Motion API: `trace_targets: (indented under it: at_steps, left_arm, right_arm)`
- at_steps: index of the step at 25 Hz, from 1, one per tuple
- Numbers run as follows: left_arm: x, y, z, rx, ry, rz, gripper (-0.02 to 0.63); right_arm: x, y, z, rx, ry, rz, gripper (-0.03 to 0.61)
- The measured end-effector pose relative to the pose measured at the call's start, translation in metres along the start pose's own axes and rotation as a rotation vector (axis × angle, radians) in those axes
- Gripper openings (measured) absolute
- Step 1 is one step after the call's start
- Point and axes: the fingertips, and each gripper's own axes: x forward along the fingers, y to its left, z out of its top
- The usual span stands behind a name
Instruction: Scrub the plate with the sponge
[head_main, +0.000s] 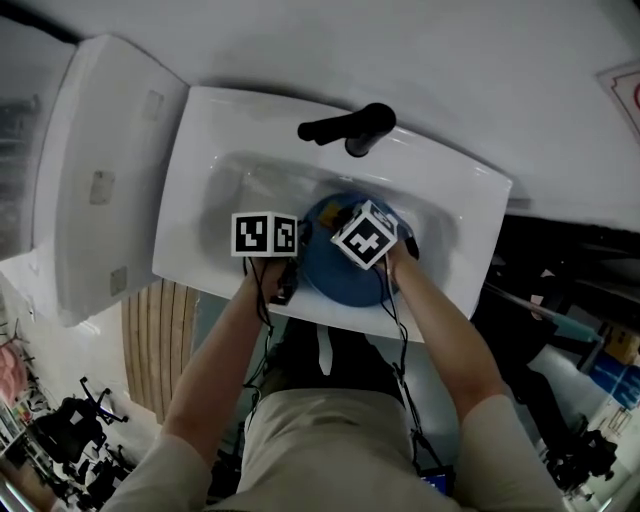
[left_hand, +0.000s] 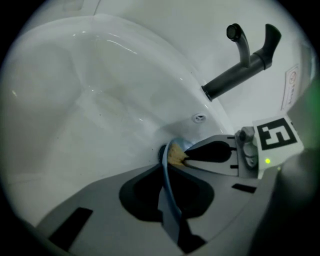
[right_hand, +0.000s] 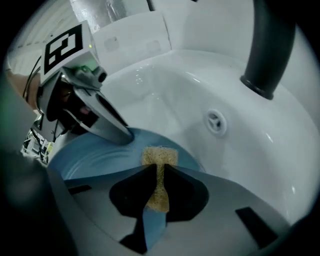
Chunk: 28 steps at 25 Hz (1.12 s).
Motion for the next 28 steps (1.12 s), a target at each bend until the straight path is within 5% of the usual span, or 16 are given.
trace_targets:
  at_steps: [7,13,17,20,28]
  left_arm:
    - [-0.008,0.007,0.005,0.007,-0.023,0.017,0.026]
    - [-0.011,0.011,0.006,0.03,-0.039,0.041,0.026]
    - [-0.012,0.011,0.005,0.036,-0.034,0.049,0.026]
    - [-0.012,0.011,0.005,0.036,-0.031,0.053,0.026]
    - [-0.018,0.018,0.009,0.013,-0.043,0.062,0.025]
  right_arm:
    - [-0.018,-0.033,-0.064,-0.031,0.152,-0.136,0.054]
    - [-0.057,0.029,-0.104,-0.029,0.218,0.042,0.055]
    - [-0.08,0.096,-0.085,-0.008,0.124,0.291,0.055]
    - [-0.078,0.128,-0.053,-0.029,0.025,0.386,0.057]
    - [-0.022,0.078,0.014,0.076,-0.17,0.238,0.06]
